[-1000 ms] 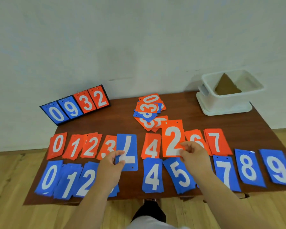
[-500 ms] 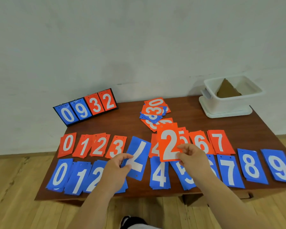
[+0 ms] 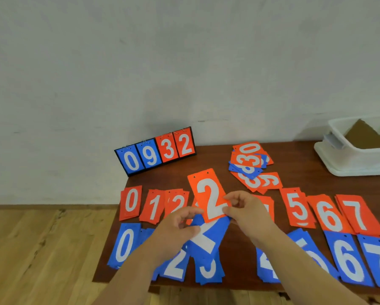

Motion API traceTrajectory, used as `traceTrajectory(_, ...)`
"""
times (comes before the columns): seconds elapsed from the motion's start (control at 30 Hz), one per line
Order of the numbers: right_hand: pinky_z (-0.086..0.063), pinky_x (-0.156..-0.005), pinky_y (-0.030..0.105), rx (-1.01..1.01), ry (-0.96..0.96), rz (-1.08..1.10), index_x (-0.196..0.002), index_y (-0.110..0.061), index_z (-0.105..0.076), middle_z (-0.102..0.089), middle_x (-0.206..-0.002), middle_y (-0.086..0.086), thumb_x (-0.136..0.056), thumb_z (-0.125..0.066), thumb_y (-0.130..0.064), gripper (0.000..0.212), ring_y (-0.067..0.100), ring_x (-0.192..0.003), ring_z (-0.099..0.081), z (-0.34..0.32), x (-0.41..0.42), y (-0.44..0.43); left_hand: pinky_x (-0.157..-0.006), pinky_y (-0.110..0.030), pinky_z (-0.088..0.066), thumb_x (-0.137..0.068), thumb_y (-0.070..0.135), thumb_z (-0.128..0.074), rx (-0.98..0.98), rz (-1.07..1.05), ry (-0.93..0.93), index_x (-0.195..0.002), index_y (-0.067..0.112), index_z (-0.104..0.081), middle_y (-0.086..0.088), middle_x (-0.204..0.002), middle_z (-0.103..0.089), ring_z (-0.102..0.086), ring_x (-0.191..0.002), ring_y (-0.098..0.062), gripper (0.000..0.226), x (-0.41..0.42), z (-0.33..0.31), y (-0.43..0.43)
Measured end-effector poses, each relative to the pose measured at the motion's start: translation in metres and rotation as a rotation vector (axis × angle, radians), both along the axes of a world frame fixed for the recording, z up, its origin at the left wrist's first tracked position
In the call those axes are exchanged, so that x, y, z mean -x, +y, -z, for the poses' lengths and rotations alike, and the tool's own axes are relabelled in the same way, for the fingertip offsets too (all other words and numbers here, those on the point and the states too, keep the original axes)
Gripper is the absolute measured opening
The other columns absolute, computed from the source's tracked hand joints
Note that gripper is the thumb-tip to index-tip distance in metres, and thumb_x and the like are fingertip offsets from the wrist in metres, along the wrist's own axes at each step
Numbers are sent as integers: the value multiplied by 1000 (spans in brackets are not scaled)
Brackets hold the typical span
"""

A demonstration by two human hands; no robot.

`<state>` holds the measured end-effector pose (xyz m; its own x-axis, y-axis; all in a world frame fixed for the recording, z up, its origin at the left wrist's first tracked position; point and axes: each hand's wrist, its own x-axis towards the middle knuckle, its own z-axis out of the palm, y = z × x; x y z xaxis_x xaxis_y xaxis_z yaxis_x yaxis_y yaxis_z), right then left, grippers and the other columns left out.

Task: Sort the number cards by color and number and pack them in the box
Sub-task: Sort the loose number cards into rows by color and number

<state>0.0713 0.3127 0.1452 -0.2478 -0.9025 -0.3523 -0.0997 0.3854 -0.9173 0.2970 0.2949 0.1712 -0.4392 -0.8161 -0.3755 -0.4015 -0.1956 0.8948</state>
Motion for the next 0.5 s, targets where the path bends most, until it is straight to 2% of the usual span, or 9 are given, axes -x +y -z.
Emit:
traceTrajectory(0.07,-64,-77,37,1,24,-45,-105,-29,-67,-72,-101,-2,-91,-74,-15,21,14,-90,-74,-4,-16,-8,-76,-18,-55,-97,26,-68,13,-52,29,-123,45,-66,22,-132,-55,-62,-106,3,32,-3,-2,-15)
traceTrajectory(0.13,-64,-75,32,-8,37,-87,-107,-31,-66,-74,-100,-6,-91,-75,-17,22,9,-89,-74,-7,-28,-15,-79,-18,-54,-95,31,-71,109,-107,-11,-123,47,-66,21,-134,-55,-59,-110,1,33,-3,-3,-31)
traceTrajectory(0.2,-64,-75,31,-31,31,-96,-108,-32,-65,-74,-100,-6,-91,-75,-19,24,7,-90,-74,-8,-37,-23,-83,-25,-60,-94,25,-72,156,-214,-4,-119,45,-69,18,-129,-60,-63,-105,-1,31,-4,2,-46)
traceTrajectory(0.23,-64,-76,32,-44,23,-96,-109,-31,-64,-74,-99,-6,-91,-75,-19,24,8,-91,-74,-9,-38,-25,-85,-25,-60,-94,22,-71,187,-264,-1,-116,44,-69,20,-126,-62,-64,-102,3,31,-6,4,-50)
traceTrajectory(0.3,-63,-77,33,-53,41,-61,-110,-30,-64,-74,-92,-7,-92,-74,-16,25,10,-90,-73,-9,-35,-28,-78,-19,-60,-96,18,-69,220,-364,-5,-117,42,-69,25,-118,-60,-63,-90,12,32,-14,7,-58)
traceTrajectory(0.37,-60,-71,32,-40,66,66,-115,-27,-64,-73,-88,-2,-92,-72,-10,30,14,-88,-71,-5,-29,-33,-73,-19,-60,-98,16,-65,236,-458,-61,-120,41,-68,21,-118,-60,-67,-92,1,34,-28,12,-69)
traceTrajectory(0.43,-57,-66,30,-37,3,268,-123,-26,-60,-68,-97,7,-92,-69,-4,39,20,-91,-69,-1,-23,-40,-68,-13,-56,-99,14,-62,242,-505,-119,-121,41,-66,16,-123,-61,-65,-92,-4,35,-44,23,-75)
traceTrajectory(0.5,-62,-74,36,-33,-124,438,-126,-31,-56,-63,-108,10,-93,-67,1,46,24,-98,-68,2,-21,-47,-74,-14,-57,-100,12,-60,232,-513,-142,-119,43,-66,15,-130,-59,-64,-98,-2,37,-52,33,-75)
